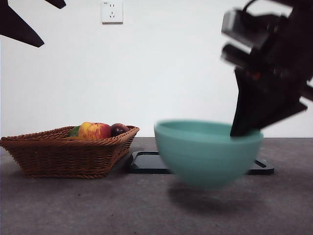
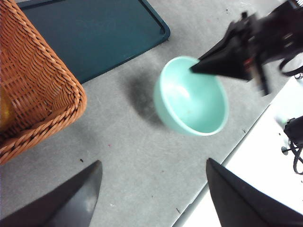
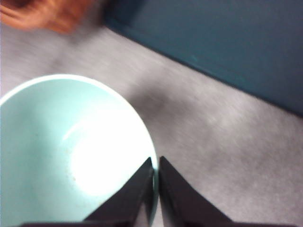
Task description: Pick up the wifruite, put it on the bowl, pick up the plate, put it on desk
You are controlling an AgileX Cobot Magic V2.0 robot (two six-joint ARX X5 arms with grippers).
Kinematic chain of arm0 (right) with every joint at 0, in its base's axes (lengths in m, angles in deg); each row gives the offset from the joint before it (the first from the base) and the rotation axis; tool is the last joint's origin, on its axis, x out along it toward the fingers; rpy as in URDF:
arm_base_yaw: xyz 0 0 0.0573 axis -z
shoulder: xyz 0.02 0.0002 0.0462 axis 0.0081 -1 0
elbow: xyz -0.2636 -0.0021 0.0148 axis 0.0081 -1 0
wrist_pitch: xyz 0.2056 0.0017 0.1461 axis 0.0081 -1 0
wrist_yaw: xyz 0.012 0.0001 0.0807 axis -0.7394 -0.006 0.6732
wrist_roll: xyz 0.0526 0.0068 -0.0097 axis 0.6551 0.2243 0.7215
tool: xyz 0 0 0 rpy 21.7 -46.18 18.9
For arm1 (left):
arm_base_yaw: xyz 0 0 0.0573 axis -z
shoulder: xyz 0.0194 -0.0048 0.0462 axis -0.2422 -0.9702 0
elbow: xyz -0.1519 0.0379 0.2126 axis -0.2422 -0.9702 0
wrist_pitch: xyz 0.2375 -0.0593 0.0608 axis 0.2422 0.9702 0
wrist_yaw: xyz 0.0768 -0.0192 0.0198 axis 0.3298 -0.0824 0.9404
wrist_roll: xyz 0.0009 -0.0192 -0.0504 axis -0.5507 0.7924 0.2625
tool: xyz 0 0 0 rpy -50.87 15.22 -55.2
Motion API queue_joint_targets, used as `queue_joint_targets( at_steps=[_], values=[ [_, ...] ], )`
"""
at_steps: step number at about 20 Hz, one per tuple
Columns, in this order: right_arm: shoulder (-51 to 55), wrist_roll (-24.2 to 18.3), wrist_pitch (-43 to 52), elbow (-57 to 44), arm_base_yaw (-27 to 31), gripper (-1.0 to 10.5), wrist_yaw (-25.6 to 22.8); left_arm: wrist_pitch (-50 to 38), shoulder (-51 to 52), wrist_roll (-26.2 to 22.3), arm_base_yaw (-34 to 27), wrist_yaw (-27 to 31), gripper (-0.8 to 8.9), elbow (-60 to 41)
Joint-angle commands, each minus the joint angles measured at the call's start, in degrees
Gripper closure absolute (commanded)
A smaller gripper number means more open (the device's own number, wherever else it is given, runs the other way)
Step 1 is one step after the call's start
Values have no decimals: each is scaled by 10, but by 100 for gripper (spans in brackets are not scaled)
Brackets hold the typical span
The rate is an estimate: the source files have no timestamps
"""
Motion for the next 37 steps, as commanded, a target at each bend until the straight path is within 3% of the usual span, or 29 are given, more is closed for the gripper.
queue_joint_targets(
  at_steps=[1,11,14,19,24,28,32,37],
  values=[
    [-31,11,28,-6,-12,937,-4,-4,-3,-7,3,-3,470,12],
    [-75,17,59,-6,-23,926,-13,8,-3,-9,3,-3,470,12],
    [-68,22,60,-5,-23,720,-13,8,-3,-12,3,-3,470,12],
    [-6,22,41,14,-23,700,-16,8,-3,-12,3,-3,470,12],
    [86,21,-48,79,-23,700,-7,8,-3,-12,3,-3,470,12],
    [153,20,-122,120,-23,701,37,8,-3,-12,3,-3,470,12],
    [215,21,-175,123,-23,701,82,8,-3,-11,3,-3,470,12],
    [260,11,-283,123,-23,701,94,8,-3,-11,3,-3,470,12]
  ],
)
